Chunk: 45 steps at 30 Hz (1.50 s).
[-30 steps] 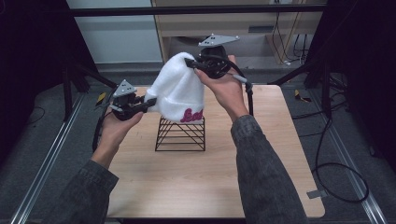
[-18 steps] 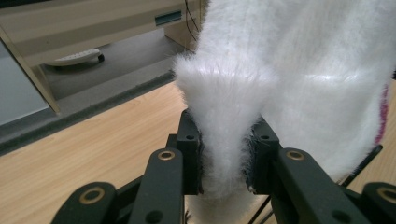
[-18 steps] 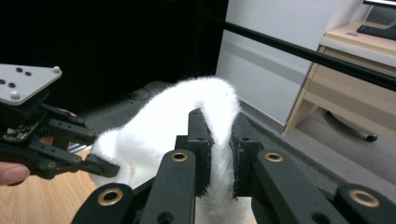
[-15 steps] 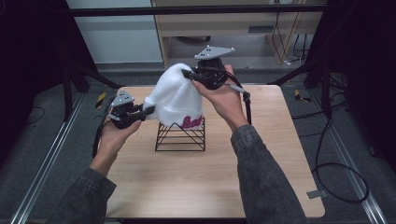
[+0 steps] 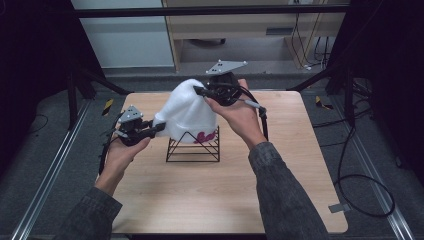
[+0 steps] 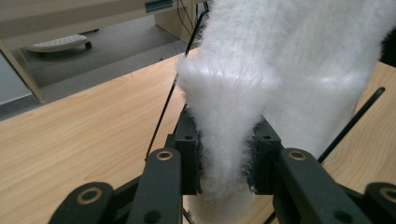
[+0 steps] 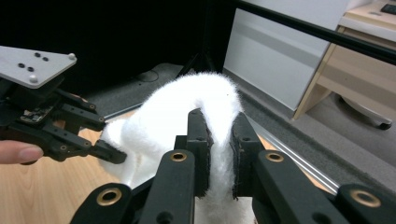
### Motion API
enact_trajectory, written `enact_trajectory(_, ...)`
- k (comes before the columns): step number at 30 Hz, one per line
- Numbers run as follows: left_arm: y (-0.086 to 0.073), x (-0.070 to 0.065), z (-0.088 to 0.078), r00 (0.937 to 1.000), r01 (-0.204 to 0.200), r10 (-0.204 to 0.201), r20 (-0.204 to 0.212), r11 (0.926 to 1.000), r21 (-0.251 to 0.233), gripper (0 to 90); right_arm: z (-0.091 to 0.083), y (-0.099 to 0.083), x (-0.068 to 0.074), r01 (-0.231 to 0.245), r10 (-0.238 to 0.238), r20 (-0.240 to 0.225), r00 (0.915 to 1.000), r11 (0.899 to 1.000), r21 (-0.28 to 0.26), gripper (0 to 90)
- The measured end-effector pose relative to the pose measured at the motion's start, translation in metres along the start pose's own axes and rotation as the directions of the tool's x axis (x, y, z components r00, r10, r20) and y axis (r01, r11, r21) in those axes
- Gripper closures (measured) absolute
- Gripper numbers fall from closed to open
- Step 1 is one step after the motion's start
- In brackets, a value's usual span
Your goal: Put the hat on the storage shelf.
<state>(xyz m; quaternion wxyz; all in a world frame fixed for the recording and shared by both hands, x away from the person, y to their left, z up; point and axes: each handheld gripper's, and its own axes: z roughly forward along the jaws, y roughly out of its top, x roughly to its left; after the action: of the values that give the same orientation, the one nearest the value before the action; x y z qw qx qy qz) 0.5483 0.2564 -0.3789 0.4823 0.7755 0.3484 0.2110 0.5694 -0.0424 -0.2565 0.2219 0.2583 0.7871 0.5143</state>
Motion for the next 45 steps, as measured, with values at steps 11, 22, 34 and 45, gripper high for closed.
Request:
enact_trajectory(11, -0.016, -0.002, 0.001, 0.9996, -0.006, 0.006, 0.026, 0.9998, 0.017, 69.5, 0.003, -0.005, 0.012, 0.020, -0.019, -0.031, 0.9993, 0.999, 0.029, 81.3)
enact_trajectory(22, -0.030, -0.004, 0.012, 0.9994, -0.010, 0.008, 0.033, 0.9981, 0.061, 69.2, 0.008, -0.020, 0.015, 0.020, -0.016, -0.048, 0.9987, 0.997, 0.078, 81.1)
enact_trajectory(34, -0.042, -0.003, 0.016, 0.9992, -0.008, 0.005, 0.040, 0.9962, 0.087, 69.3, 0.015, -0.031, 0.018, 0.019, -0.012, -0.065, 0.9978, 0.994, 0.109, 81.0)
enact_trajectory(45, -0.044, -0.004, 0.016, 0.9990, -0.010, 0.006, 0.045, 0.9957, 0.092, 69.1, 0.016, -0.031, 0.021, 0.021, -0.013, -0.071, 0.9974, 0.994, 0.112, 80.8)
